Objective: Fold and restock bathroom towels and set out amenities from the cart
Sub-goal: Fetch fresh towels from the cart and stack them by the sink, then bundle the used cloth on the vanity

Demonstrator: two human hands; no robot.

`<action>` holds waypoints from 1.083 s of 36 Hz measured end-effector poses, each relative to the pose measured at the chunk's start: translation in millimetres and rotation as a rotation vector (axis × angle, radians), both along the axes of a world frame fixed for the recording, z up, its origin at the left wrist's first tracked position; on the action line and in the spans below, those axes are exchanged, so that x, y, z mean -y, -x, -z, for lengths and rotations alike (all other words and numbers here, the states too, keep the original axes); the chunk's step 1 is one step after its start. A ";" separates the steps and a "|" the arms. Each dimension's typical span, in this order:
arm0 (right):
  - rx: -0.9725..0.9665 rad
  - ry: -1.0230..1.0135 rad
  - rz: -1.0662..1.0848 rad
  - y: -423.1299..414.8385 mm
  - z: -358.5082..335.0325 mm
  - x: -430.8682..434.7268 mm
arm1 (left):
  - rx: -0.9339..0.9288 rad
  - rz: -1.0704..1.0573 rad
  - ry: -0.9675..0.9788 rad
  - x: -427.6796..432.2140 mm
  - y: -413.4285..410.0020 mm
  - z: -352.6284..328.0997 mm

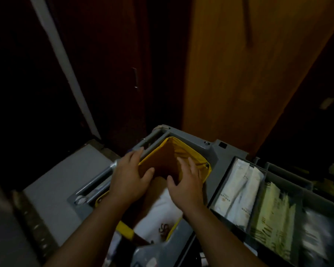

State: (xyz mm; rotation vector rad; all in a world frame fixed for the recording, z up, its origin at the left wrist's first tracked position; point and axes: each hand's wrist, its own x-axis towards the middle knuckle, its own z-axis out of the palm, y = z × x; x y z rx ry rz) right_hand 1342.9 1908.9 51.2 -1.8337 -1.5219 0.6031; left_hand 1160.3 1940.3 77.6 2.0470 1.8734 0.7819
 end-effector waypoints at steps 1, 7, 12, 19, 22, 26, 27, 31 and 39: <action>-0.023 -0.023 -0.015 0.1 -4.0 4.6 | 0.000 -0.030 -0.021 9.7 2.1 -7.1; -0.149 -0.163 -0.184 5.7 -42.5 45.8 | -0.006 -0.246 -0.181 90.2 7.4 -50.9; -0.207 -0.330 -0.365 21.1 -81.2 99.4 | -0.042 -0.397 -0.334 183.1 6.8 -84.8; -0.355 -0.537 -0.641 67.6 -134.7 175.2 | -0.085 -0.575 -0.505 312.1 18.7 -152.0; -0.413 -0.612 -0.771 97.2 -160.7 212.5 | -0.165 -0.637 -0.665 371.6 27.1 -184.1; -0.543 -0.730 -0.937 139.1 -195.7 273.7 | -0.241 -0.710 -0.922 447.5 36.7 -211.2; -0.569 -0.785 -0.963 150.0 -203.3 288.4 | -0.259 -0.725 -0.977 464.0 38.8 -215.6; -0.704 -1.002 -1.062 190.6 -228.0 348.1 | -0.298 -0.772 -1.086 526.1 49.8 -224.7; -0.863 -1.050 -1.484 265.0 -238.4 496.7 | -0.373 -1.171 -1.097 661.0 99.8 -211.6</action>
